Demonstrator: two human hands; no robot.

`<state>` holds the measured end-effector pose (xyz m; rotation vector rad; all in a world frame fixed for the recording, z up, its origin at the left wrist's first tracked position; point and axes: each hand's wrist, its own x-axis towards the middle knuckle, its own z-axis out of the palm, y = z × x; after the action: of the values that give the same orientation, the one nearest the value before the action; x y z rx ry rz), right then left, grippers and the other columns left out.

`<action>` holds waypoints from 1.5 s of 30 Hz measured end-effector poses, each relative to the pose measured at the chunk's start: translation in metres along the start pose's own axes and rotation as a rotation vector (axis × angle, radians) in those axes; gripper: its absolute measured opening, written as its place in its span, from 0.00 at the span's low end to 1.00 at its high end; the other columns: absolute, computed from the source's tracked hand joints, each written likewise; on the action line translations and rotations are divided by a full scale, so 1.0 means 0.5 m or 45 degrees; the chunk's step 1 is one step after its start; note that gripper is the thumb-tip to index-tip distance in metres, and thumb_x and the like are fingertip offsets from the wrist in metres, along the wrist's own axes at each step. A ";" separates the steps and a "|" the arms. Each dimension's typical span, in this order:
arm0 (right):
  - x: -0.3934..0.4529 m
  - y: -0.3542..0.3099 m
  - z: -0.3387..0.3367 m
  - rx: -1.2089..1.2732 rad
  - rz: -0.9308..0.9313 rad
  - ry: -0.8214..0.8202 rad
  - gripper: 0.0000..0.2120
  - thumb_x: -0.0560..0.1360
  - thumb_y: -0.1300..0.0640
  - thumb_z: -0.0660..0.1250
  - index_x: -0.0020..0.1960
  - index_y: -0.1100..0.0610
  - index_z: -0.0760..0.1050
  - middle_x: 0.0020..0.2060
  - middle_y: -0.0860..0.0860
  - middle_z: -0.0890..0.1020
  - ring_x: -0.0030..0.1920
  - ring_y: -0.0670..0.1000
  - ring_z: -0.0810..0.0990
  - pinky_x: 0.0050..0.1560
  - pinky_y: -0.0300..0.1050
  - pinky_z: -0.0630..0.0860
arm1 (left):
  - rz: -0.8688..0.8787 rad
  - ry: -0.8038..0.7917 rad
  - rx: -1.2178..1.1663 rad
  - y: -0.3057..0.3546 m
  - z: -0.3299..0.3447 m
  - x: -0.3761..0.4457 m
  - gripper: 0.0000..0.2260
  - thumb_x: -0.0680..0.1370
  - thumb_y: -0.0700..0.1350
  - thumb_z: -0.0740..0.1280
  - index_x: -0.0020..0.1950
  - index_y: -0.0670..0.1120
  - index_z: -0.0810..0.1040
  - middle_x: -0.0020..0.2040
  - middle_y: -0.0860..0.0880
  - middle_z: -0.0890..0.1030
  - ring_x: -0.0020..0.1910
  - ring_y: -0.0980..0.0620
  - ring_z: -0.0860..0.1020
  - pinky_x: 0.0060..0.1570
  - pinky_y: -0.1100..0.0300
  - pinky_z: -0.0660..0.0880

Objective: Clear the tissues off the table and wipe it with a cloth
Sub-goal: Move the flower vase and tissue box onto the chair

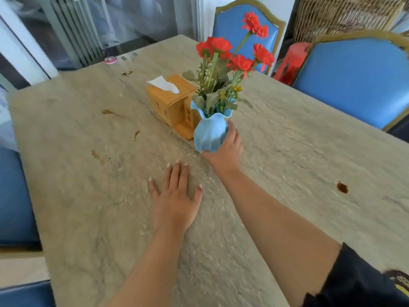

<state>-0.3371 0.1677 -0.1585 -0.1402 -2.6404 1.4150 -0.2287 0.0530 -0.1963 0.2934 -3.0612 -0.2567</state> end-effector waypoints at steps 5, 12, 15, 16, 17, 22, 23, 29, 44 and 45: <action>0.011 0.017 0.000 0.053 -0.059 0.018 0.44 0.64 0.56 0.76 0.74 0.52 0.56 0.69 0.52 0.66 0.67 0.56 0.65 0.66 0.50 0.63 | -0.002 -0.013 -0.017 0.001 -0.003 0.006 0.29 0.78 0.64 0.44 0.78 0.58 0.44 0.79 0.58 0.44 0.77 0.57 0.42 0.74 0.41 0.39; -0.002 0.019 -0.045 0.060 -0.100 0.014 0.44 0.59 0.55 0.78 0.70 0.52 0.61 0.63 0.52 0.69 0.64 0.55 0.69 0.60 0.53 0.71 | 0.035 -0.044 -0.036 0.003 -0.016 0.005 0.29 0.78 0.64 0.44 0.78 0.58 0.45 0.79 0.57 0.44 0.77 0.56 0.41 0.74 0.41 0.39; -0.042 0.018 -0.089 0.072 -0.097 0.026 0.44 0.60 0.55 0.78 0.70 0.53 0.60 0.64 0.52 0.69 0.64 0.54 0.69 0.59 0.51 0.72 | 0.025 -0.166 -0.135 -0.003 -0.033 0.016 0.29 0.78 0.64 0.49 0.78 0.58 0.47 0.79 0.57 0.45 0.78 0.55 0.41 0.74 0.44 0.38; -0.058 0.017 -0.107 0.082 -0.090 0.026 0.44 0.61 0.55 0.79 0.71 0.53 0.60 0.64 0.52 0.69 0.64 0.54 0.69 0.58 0.50 0.72 | 0.010 -0.232 -0.199 -0.003 -0.040 0.019 0.29 0.78 0.63 0.53 0.78 0.58 0.49 0.79 0.56 0.45 0.78 0.54 0.42 0.74 0.45 0.38; -0.078 0.017 -0.124 0.101 -0.082 0.023 0.44 0.61 0.55 0.79 0.71 0.53 0.59 0.64 0.51 0.69 0.63 0.53 0.69 0.57 0.49 0.72 | -0.013 -0.294 -0.322 0.000 -0.048 0.020 0.28 0.79 0.61 0.57 0.77 0.57 0.54 0.79 0.55 0.48 0.78 0.52 0.44 0.75 0.46 0.40; -0.199 0.026 -0.225 0.169 -0.055 0.046 0.44 0.61 0.55 0.79 0.71 0.51 0.59 0.62 0.49 0.68 0.60 0.49 0.69 0.51 0.42 0.68 | -0.304 -0.405 -1.414 0.082 -0.120 -0.062 0.17 0.79 0.48 0.62 0.68 0.50 0.73 0.65 0.48 0.75 0.61 0.50 0.74 0.55 0.55 0.72; -0.228 0.028 -0.246 0.165 -0.054 0.065 0.44 0.61 0.55 0.79 0.71 0.51 0.59 0.62 0.49 0.69 0.59 0.49 0.69 0.51 0.43 0.69 | -0.313 -0.457 -1.527 0.106 -0.136 -0.090 0.17 0.80 0.48 0.60 0.69 0.50 0.72 0.64 0.48 0.75 0.59 0.51 0.75 0.56 0.56 0.72; -0.420 0.051 -0.378 0.173 0.018 0.203 0.45 0.60 0.54 0.80 0.70 0.50 0.60 0.60 0.49 0.70 0.59 0.51 0.71 0.56 0.48 0.73 | -0.164 -0.622 -2.016 0.225 -0.199 -0.302 0.10 0.81 0.52 0.59 0.56 0.53 0.78 0.52 0.54 0.83 0.49 0.58 0.81 0.53 0.61 0.74; -0.691 0.241 -0.725 0.107 0.266 0.650 0.44 0.60 0.54 0.79 0.70 0.50 0.61 0.59 0.46 0.71 0.60 0.49 0.71 0.59 0.43 0.71 | 0.182 -1.102 -1.918 0.548 -0.183 -0.584 0.08 0.78 0.41 0.61 0.51 0.48 0.79 0.41 0.52 0.84 0.43 0.54 0.82 0.40 0.66 0.79; -0.691 0.262 -0.745 0.107 0.284 0.668 0.44 0.59 0.54 0.79 0.70 0.50 0.61 0.59 0.47 0.71 0.60 0.50 0.71 0.59 0.44 0.71 | 0.162 -1.134 -1.914 0.578 -0.174 -0.590 0.10 0.78 0.40 0.60 0.55 0.46 0.78 0.45 0.50 0.83 0.44 0.52 0.81 0.39 0.66 0.79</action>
<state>0.0685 0.4940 -0.0919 -0.7095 -2.1801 1.3193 0.0137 0.3760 -0.0732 -0.1783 -2.3488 -2.9248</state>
